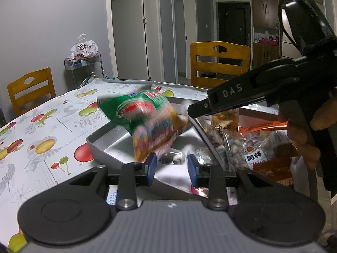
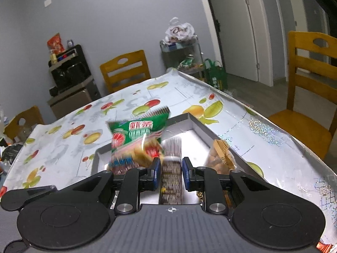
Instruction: Organize snacks
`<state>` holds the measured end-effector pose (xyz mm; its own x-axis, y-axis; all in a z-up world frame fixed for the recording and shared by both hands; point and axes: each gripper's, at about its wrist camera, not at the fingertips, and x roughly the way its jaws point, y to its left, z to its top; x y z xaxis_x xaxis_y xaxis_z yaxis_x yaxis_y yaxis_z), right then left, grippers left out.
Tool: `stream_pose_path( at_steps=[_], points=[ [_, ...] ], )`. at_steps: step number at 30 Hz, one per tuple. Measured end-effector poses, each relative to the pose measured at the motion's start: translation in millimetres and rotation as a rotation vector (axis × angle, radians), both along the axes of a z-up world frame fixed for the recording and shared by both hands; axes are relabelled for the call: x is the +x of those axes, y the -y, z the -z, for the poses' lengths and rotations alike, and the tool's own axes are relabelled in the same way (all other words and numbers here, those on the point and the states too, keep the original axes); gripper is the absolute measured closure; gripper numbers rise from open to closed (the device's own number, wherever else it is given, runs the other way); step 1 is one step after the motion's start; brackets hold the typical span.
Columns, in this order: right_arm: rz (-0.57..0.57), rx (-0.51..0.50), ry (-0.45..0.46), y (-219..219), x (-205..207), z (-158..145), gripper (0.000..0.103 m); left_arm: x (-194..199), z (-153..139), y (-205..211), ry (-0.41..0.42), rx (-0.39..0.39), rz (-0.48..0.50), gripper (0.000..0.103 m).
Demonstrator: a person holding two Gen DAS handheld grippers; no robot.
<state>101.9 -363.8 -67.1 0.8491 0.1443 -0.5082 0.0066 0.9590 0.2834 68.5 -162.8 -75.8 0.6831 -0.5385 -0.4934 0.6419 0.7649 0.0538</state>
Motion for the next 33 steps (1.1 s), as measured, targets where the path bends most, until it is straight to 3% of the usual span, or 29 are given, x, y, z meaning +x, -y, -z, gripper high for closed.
stream_pose_path(
  at_steps=[12,14,16,17,18,21,24,29,33],
  points=[
    [0.000,-0.004,0.020,0,-3,-4,0.079,2,1,0,-0.006,-0.006,0.005,0.072],
    [0.003,0.003,0.023,2,-5,-5,0.079,3,1,0,-0.009,-0.009,0.015,0.063],
    [-0.001,0.010,0.027,3,-8,-7,0.077,-1,0,0,0.001,-0.015,0.029,0.023],
    [-0.005,0.016,0.032,4,-10,-9,0.069,-4,-1,0,0.018,-0.017,0.029,0.011],
    [-0.006,0.026,0.039,4,-13,-11,0.054,-7,-1,0,0.034,-0.018,0.023,0.001],
    [0.000,0.048,0.085,9,-28,-21,0.023,-12,-4,-2,0.058,-0.030,0.035,0.001],
    [0.018,0.044,0.143,16,-48,-35,0.000,-15,-8,-2,0.076,-0.020,0.025,0.001],
    [0.071,-0.034,0.163,28,-83,-53,0.000,-24,-23,-16,0.023,-0.028,0.029,0.001],
    [0.097,-0.033,0.083,31,-110,-44,0.000,-39,-21,-31,0.004,0.020,0.049,0.001]
  ],
)
